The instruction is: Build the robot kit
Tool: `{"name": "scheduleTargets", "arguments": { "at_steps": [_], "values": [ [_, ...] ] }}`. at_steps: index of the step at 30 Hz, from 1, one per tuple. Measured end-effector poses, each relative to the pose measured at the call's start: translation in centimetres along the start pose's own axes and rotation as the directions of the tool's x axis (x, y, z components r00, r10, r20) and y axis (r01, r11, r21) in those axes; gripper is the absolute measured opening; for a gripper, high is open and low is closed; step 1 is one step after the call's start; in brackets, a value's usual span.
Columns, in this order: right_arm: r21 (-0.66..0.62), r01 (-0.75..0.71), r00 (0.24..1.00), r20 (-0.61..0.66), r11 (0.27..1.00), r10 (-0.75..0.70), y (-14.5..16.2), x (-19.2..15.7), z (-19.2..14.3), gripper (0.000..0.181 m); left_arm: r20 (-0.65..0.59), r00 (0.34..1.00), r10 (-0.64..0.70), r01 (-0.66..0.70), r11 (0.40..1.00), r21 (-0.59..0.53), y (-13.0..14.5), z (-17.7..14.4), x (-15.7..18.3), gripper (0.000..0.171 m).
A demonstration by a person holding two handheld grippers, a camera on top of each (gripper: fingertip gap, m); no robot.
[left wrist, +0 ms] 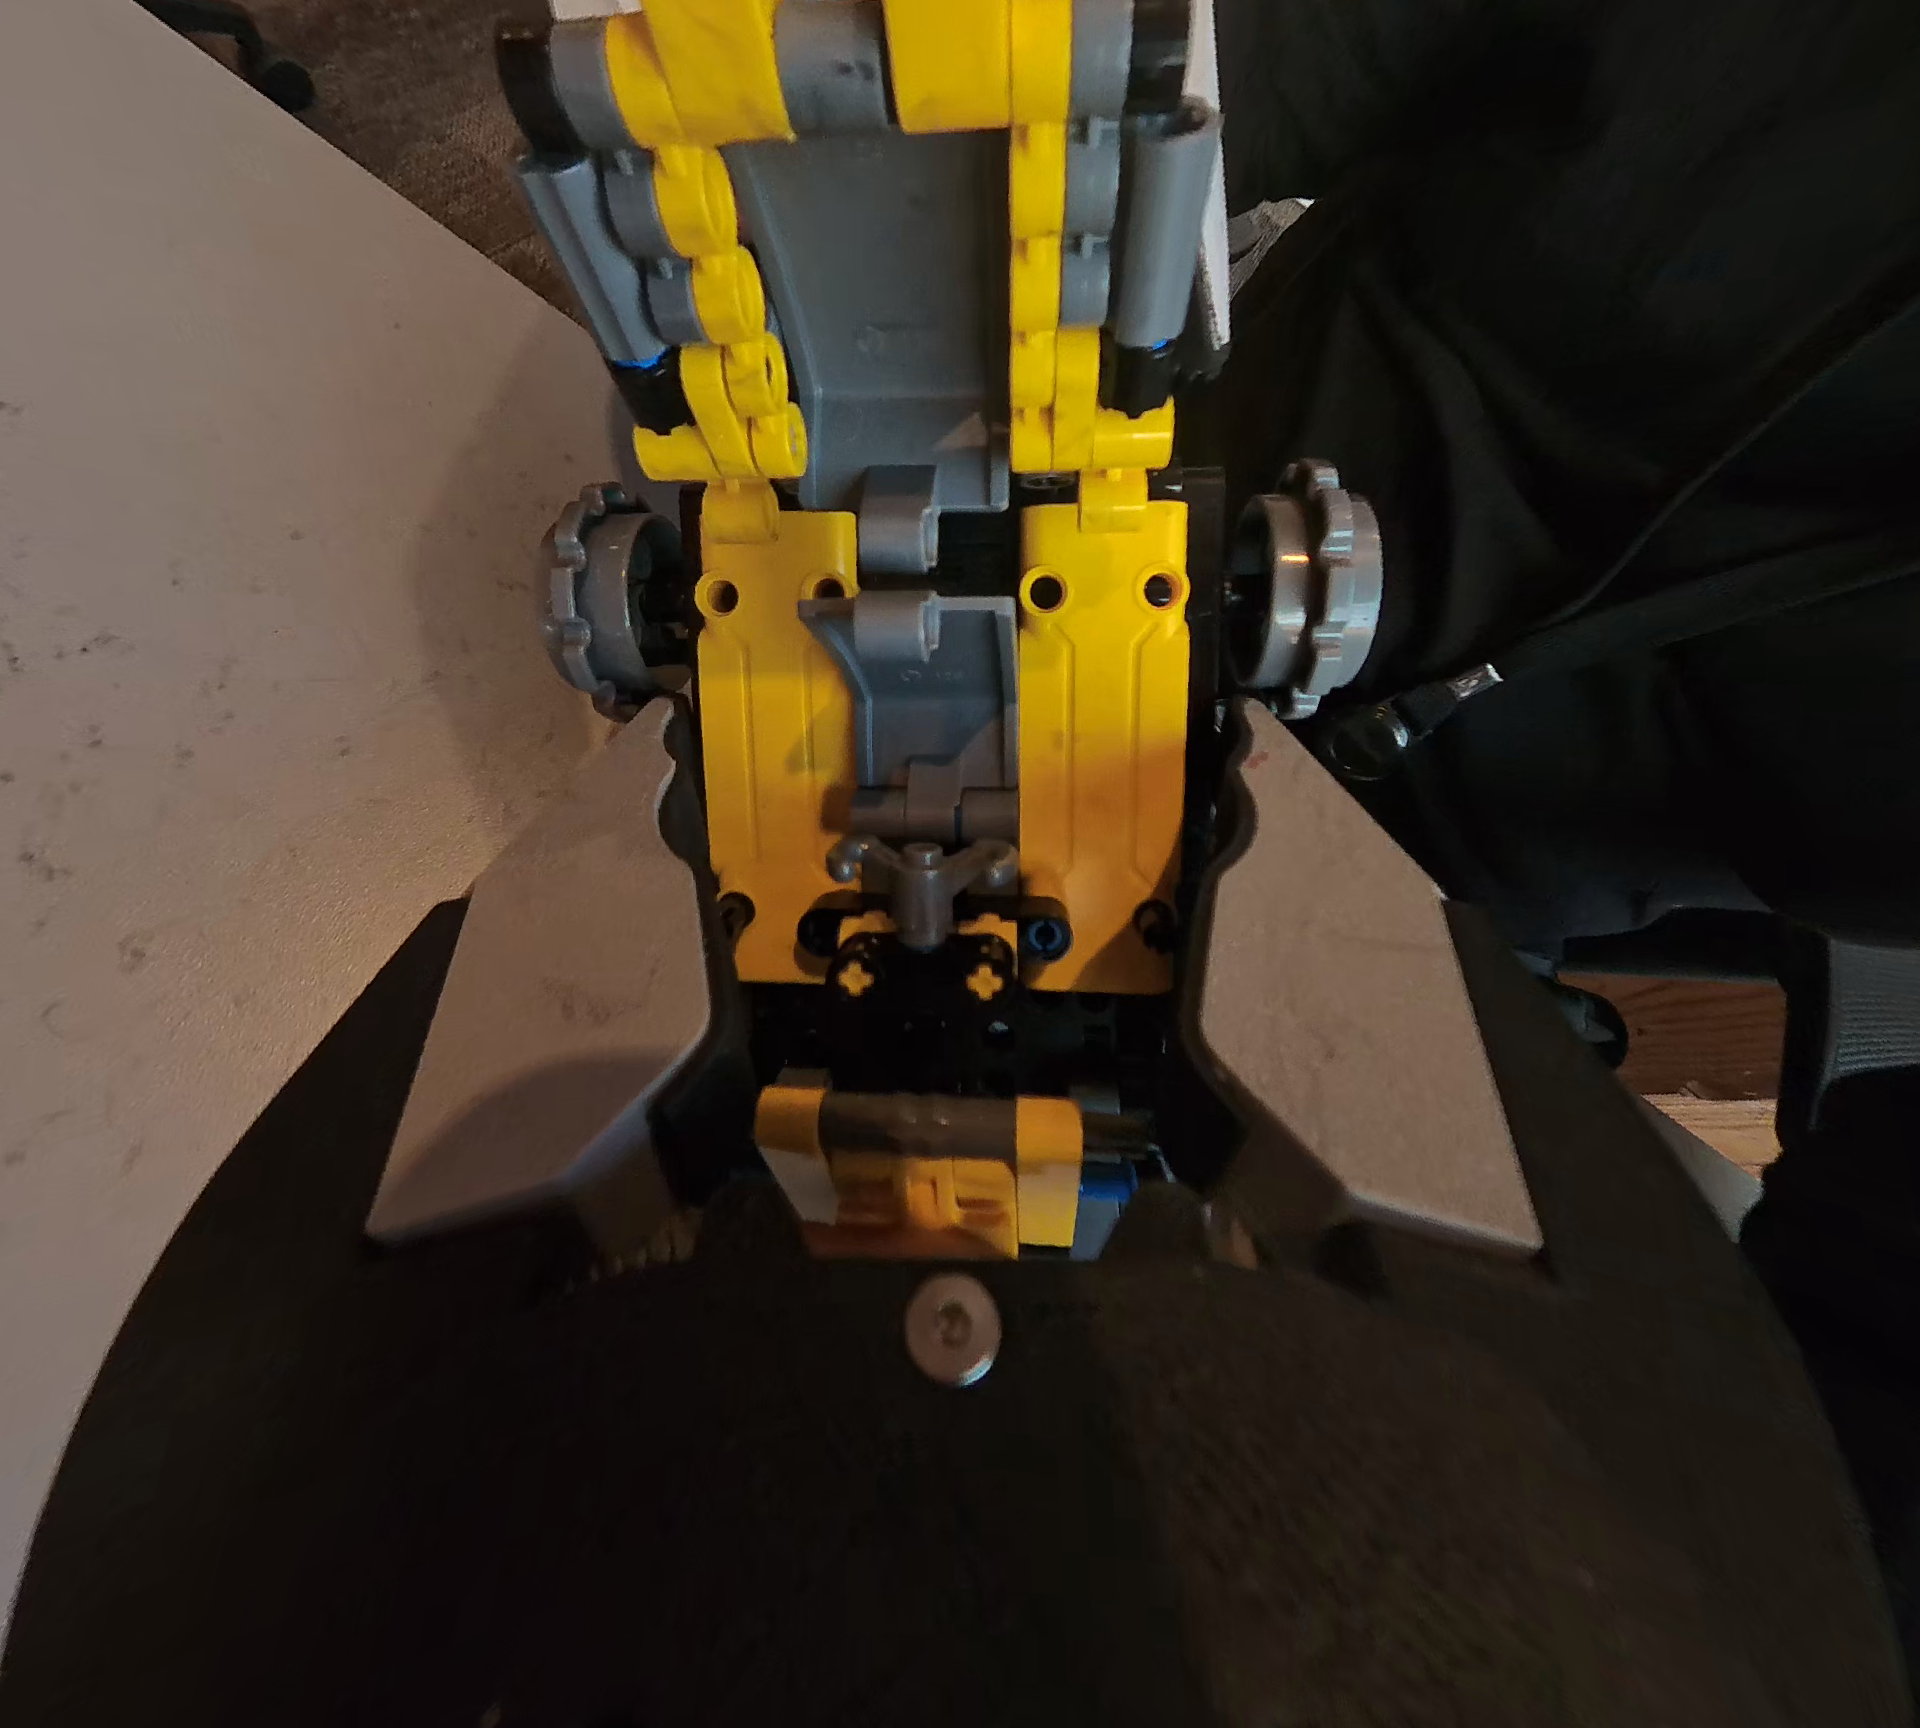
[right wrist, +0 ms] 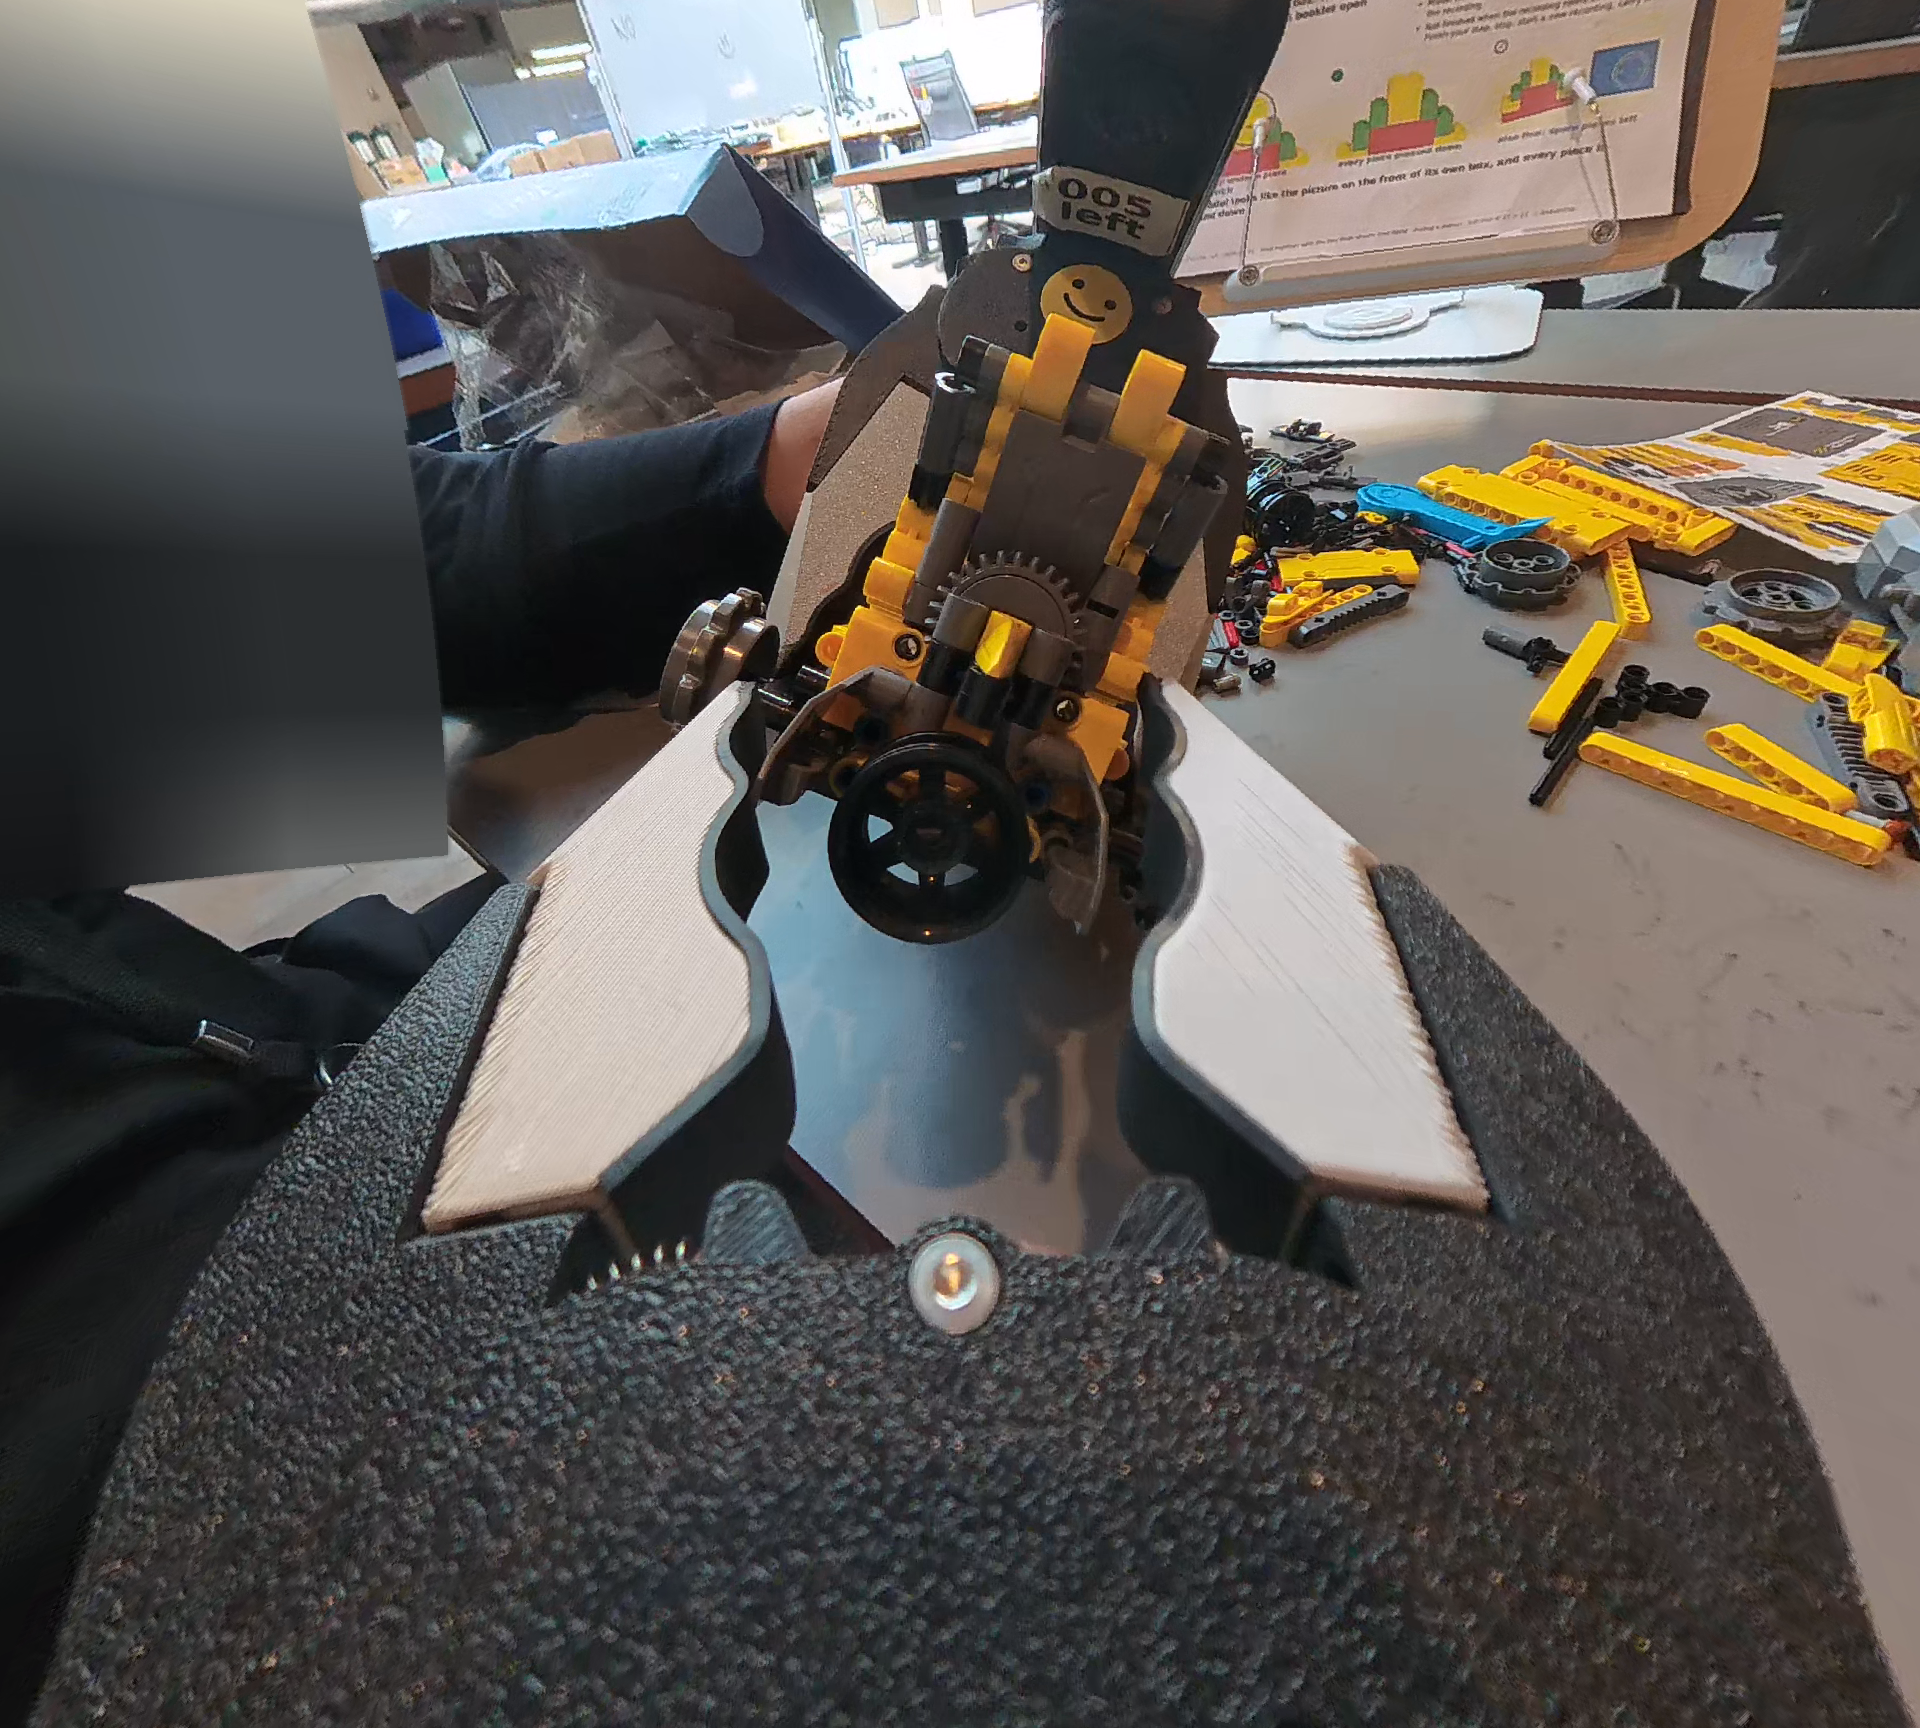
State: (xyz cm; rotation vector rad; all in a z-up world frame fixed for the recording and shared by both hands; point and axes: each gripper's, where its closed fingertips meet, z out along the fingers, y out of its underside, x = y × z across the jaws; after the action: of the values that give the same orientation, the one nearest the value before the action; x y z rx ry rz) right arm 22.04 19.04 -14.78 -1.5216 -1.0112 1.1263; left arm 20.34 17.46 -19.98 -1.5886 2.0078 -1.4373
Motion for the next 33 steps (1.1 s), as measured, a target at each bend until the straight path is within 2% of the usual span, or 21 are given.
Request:
{"name": "scheduleTargets", "arguments": {
  "at_steps": [33],
  "values": [
    [-0.006,-0.030,0.999,0.017,1.000,0.030,1.6,0.1,-0.3,0.074,0.050,0.999,0.021,-0.018,0.999,-0.046,0.4,0.3,-0.5,0.096]
  ]
}}
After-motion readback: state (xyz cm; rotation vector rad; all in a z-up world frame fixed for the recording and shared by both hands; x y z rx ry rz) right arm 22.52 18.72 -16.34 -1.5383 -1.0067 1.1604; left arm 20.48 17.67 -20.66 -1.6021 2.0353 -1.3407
